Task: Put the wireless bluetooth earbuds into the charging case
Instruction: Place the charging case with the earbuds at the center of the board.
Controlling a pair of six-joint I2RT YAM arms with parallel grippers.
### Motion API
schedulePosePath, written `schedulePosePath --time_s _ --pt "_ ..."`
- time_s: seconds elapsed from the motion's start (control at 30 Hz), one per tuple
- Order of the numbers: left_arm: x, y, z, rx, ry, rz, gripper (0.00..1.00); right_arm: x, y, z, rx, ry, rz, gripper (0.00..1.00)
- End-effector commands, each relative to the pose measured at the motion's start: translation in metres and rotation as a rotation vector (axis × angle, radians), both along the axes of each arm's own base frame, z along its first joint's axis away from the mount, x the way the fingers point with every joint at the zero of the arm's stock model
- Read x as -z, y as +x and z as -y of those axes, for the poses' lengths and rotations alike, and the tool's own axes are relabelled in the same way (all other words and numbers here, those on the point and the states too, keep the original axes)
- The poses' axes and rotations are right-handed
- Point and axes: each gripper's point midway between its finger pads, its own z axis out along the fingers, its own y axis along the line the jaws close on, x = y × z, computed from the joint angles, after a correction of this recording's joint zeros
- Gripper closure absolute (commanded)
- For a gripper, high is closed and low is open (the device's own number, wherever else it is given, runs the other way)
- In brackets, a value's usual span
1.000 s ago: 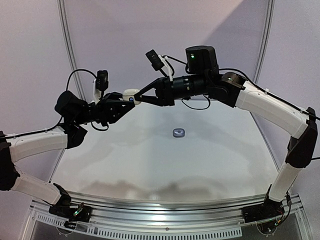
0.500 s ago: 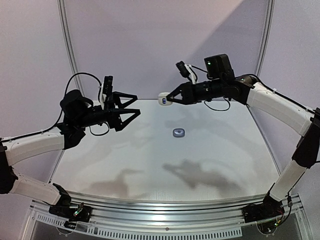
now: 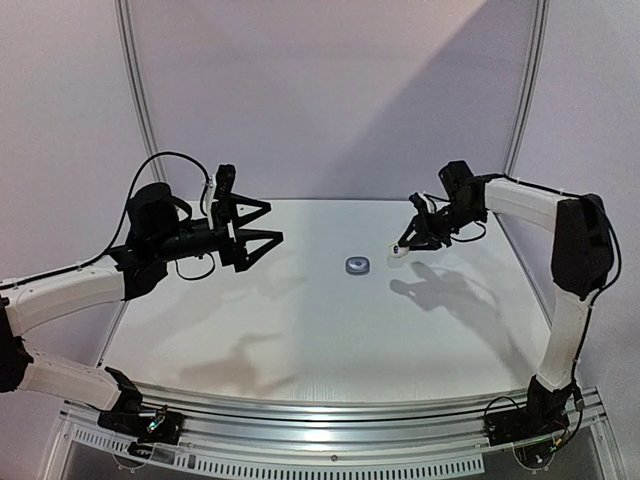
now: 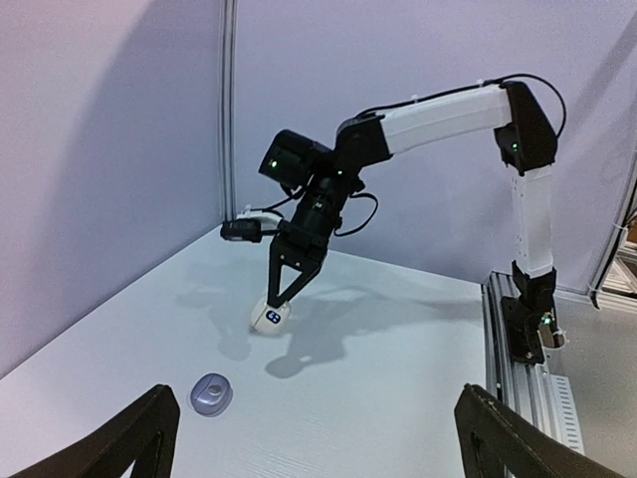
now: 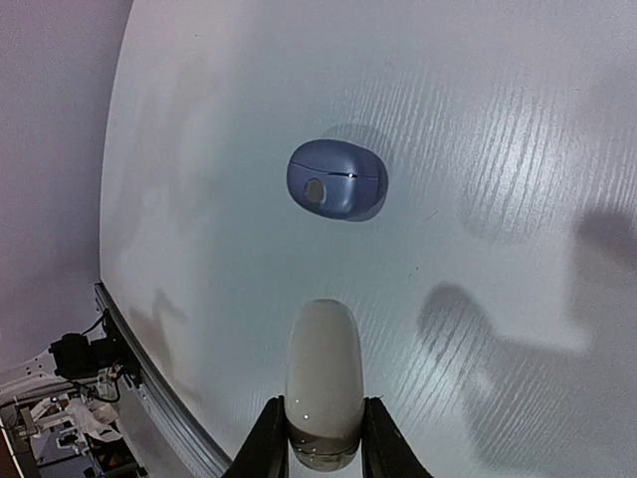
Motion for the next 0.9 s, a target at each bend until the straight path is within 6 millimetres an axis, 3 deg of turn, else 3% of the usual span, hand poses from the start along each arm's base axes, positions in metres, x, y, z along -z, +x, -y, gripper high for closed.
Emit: schedulePosePath --time_s 0.0,0.17,0.33,0.73,0.8,0.87 --pt "0.009 -0.005 0.002 0.008 0.035 -0.003 0.01 0.033 0.011 -0.008 -0.066 0.038 -0.086 1.00" --pt "0.009 -0.005 0.002 0.009 0.043 0.004 0.01 0.056 0.038 -0.007 -0.038 0.066 -0.127 1.00" --pt "0.012 -0.003 0.003 0.008 0.049 0.001 0.01 0.083 0.056 0.010 0.021 0.086 -0.188 1.00" --pt "0.012 0.001 0.003 0.000 0.052 0.008 0.01 0.119 0.048 0.010 -0.044 0.112 -0.311 0.99" --pt "0.014 0.002 0.003 -0.002 0.054 0.006 0.01 0.123 0.049 0.014 -0.033 0.096 -0.315 0.91" --pt "0.014 0.002 0.003 -0.003 0.055 0.006 0.01 0.125 0.051 0.017 -0.027 0.071 -0.309 0.75"
